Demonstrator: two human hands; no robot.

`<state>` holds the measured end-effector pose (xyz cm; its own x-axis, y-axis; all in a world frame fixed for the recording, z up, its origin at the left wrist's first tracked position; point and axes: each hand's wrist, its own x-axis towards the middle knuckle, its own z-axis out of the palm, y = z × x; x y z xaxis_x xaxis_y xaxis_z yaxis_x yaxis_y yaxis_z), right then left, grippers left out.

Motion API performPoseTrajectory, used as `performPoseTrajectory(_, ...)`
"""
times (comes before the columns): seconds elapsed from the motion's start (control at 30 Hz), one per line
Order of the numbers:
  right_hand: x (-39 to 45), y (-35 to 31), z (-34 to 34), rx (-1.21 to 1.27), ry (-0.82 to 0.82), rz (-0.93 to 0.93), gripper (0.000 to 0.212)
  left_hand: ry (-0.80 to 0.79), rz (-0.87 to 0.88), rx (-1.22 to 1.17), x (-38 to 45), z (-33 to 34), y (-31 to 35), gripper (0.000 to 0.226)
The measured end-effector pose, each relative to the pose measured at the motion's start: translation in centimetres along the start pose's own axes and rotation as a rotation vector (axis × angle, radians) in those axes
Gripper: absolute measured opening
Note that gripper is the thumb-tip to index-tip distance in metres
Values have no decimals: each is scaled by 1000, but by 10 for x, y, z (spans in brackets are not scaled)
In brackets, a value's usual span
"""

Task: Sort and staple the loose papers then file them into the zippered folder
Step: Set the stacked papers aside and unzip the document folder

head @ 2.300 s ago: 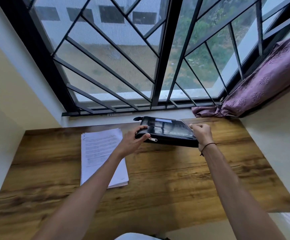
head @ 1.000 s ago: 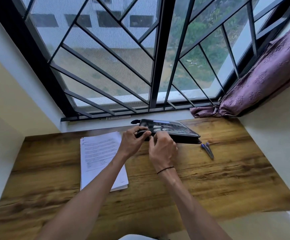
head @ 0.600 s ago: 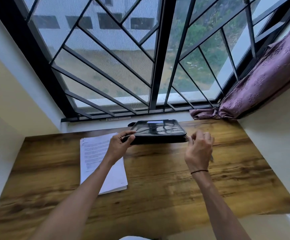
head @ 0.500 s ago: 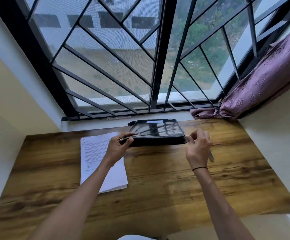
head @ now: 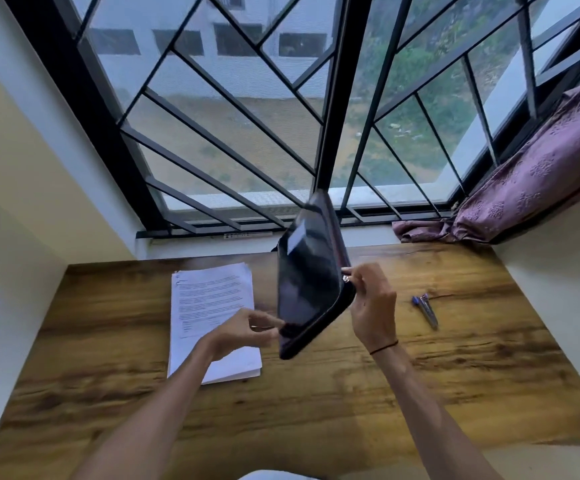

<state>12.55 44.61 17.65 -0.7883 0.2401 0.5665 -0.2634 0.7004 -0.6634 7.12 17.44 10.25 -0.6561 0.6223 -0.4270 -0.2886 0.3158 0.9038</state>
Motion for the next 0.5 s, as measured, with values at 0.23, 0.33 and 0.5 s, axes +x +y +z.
performPoseTrajectory(0.23, -35, -11, 15, -76, -228, -215, 14, 88, -9, -205, 34, 33, 47, 69)
performPoseTrajectory(0.33, -42, -16, 17, -108, -256, -293, 27, 124, -75, -245, 50, 33, 67, 82)
performPoseTrajectory(0.5, -54, -21, 14, -145, -329, -387, 33, 195, -62, -147, 62, 38, 78, 87)
